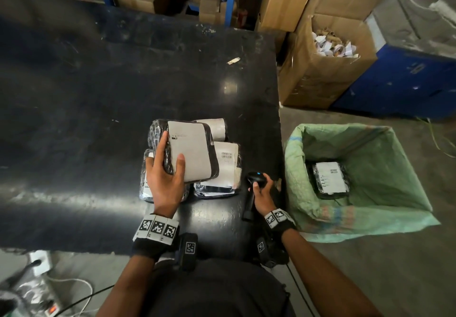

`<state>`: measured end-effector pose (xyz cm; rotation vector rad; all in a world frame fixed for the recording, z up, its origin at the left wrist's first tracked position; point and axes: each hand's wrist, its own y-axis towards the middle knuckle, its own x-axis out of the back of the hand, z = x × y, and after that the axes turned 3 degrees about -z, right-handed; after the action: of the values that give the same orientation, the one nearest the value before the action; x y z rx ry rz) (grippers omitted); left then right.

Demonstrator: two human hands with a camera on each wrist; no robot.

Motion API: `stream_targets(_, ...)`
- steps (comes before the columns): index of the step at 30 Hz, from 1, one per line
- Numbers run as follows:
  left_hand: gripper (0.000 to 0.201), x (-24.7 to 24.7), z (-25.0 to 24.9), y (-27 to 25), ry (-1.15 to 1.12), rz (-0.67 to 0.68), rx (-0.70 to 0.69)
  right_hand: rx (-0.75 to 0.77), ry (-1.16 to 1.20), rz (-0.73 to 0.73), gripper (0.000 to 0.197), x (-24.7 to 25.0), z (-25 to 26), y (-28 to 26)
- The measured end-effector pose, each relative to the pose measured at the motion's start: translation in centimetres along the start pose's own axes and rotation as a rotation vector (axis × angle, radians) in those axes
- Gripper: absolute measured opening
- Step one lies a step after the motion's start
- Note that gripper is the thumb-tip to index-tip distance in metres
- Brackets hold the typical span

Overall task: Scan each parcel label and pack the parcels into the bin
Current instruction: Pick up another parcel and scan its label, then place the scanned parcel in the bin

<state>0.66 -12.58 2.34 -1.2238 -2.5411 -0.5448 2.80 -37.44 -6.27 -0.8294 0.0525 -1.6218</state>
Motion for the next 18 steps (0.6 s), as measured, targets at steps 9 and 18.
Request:
stream_targets(9, 0.06, -3.5, -2.2, -0.7, -0.127, 0.178, 0.034, 0.377, -0.039, -0.03, 0.053, 4.7, 2.8, -0.9)
stream_targets(18, 0.057, -11.3, -7.5, -2.6, -0.299, 0.415, 0.03, 0.505, 0.131, 0.055, 0.055, 9.6, 8.0, -0.8)
